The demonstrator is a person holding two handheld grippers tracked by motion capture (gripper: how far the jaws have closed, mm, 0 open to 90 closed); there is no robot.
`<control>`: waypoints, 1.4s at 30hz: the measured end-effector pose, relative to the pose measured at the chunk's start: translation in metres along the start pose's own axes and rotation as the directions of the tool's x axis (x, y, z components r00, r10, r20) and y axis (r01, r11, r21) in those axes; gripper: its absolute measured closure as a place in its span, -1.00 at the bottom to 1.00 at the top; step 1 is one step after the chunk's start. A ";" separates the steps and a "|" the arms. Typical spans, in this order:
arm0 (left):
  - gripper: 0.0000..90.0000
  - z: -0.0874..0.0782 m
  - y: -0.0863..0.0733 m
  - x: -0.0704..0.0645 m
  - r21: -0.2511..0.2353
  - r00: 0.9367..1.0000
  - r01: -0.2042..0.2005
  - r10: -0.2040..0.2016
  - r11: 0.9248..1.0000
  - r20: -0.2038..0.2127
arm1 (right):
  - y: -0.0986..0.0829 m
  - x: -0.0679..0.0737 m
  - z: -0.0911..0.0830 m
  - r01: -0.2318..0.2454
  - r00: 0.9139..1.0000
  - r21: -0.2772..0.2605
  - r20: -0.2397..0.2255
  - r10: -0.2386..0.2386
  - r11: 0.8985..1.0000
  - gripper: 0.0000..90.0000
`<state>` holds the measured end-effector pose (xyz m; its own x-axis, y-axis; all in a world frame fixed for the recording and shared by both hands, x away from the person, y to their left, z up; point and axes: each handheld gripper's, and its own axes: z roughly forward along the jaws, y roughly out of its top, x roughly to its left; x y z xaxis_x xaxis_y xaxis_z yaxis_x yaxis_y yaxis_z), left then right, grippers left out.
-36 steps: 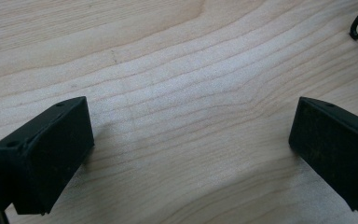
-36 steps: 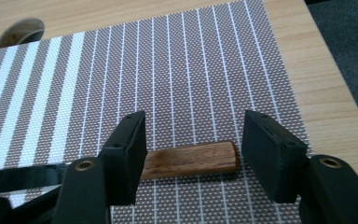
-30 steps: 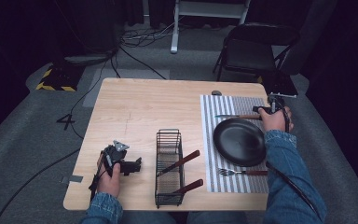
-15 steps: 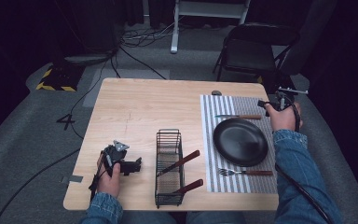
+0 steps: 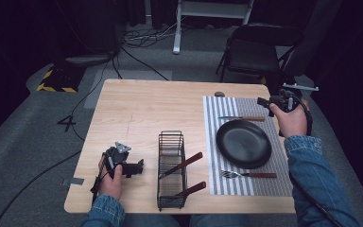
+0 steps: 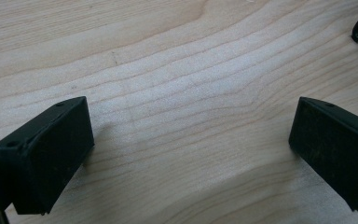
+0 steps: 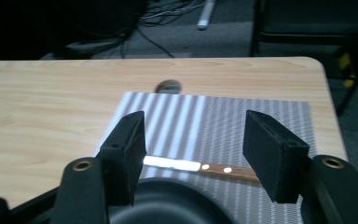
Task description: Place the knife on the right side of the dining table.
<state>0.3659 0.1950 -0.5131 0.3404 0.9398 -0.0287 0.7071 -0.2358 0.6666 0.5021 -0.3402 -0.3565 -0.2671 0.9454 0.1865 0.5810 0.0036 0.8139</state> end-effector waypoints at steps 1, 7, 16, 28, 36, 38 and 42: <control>-1.00 0.000 0.000 0.000 0.000 1.000 0.000 0.000 1.000 0.000 | -0.001 0.003 -0.004 0.004 1.000 -0.003 -0.018 -0.004 1.000 -0.13; -1.00 0.000 0.000 0.000 0.000 1.000 0.000 0.000 1.000 0.000 | -0.009 0.021 -0.032 0.029 0.995 -0.040 -0.096 -0.033 0.999 -0.13; -1.00 0.000 0.000 0.000 0.000 1.000 0.000 0.000 1.000 0.001 | -0.023 0.049 -0.062 0.072 0.981 -0.061 -0.179 -0.082 0.996 -0.13; -1.00 0.001 0.001 0.000 0.003 1.000 0.001 -0.001 1.000 0.004 | -0.064 0.090 -0.073 0.138 0.949 -0.037 -0.281 -0.142 0.990 -0.13; -1.00 0.002 0.002 0.000 0.000 1.000 0.000 0.000 1.000 0.001 | -0.105 0.121 -0.076 0.154 0.924 -0.038 -0.348 -0.158 0.987 -0.13; -1.00 0.002 0.002 0.000 0.000 1.000 0.000 0.000 1.000 0.001 | -0.118 0.130 -0.076 0.161 0.913 -0.050 -0.372 -0.168 0.986 -0.13; -1.00 0.002 0.002 0.000 -0.001 1.000 0.000 0.000 1.000 0.001 | -0.128 0.133 -0.074 0.164 0.905 -0.056 -0.389 -0.173 0.985 -0.13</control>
<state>0.3690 0.1942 -0.5131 0.3410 0.9396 -0.0299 0.7067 -0.2353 0.6672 0.3351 -0.2387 -0.3947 -0.6413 0.7281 0.2422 0.4856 0.1408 0.8627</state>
